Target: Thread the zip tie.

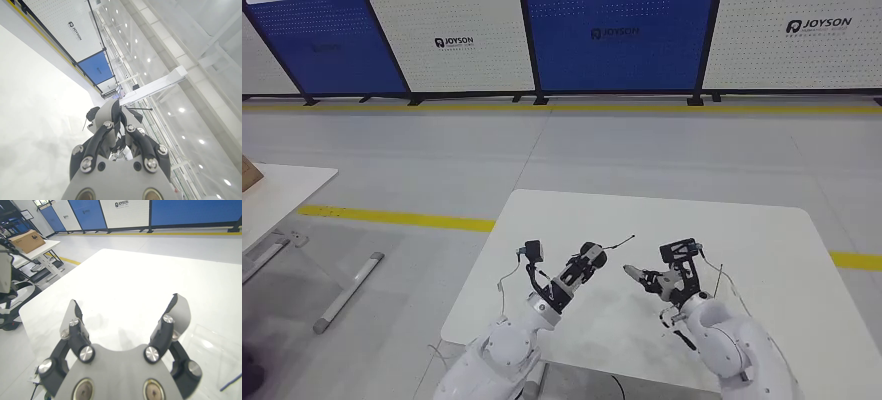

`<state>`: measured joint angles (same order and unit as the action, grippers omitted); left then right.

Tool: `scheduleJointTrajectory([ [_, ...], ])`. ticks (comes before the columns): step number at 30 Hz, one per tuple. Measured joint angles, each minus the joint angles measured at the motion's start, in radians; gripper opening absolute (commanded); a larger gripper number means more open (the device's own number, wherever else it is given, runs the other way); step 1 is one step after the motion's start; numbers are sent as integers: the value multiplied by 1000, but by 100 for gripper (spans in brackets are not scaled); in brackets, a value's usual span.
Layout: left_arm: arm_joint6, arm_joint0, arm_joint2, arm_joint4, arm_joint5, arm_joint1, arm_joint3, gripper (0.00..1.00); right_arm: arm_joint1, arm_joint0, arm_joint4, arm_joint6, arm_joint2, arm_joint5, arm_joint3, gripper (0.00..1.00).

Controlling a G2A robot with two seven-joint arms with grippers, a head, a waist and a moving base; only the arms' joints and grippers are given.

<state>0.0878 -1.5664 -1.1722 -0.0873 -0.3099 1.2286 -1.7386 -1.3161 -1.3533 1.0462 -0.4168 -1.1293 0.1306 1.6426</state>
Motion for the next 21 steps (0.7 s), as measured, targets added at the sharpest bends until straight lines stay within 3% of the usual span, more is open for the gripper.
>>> scheduleJointTrajectory([
  [9,-1,4,3,1,8,1,-1,0,-4,1,-21,37,20,9,-7,100],
  [10,-1,5,4,0,10,1,-1,0,-5,3,-18,47,26,10,-9,96],
  [11,-1,6,3,0,11,1,-2,0,-6,5,-10,58,32,8,-11,63],
  [12,-1,7,3,-1,12,1,-2,0,-7,6,-1,70,38,4,-12,62],
  [13,-2,9,2,-2,13,1,-2,0,-9,7,10,84,45,-2,-13,68],
  [14,-3,9,1,-2,13,1,-1,0,-9,7,16,92,50,-7,-13,57],
  [16,-5,11,1,1,15,2,2,0,-11,8,19,100,56,-12,-12,47],
  [21,-7,16,4,6,23,3,8,0,-12,10,11,108,65,6,-7,48],
])
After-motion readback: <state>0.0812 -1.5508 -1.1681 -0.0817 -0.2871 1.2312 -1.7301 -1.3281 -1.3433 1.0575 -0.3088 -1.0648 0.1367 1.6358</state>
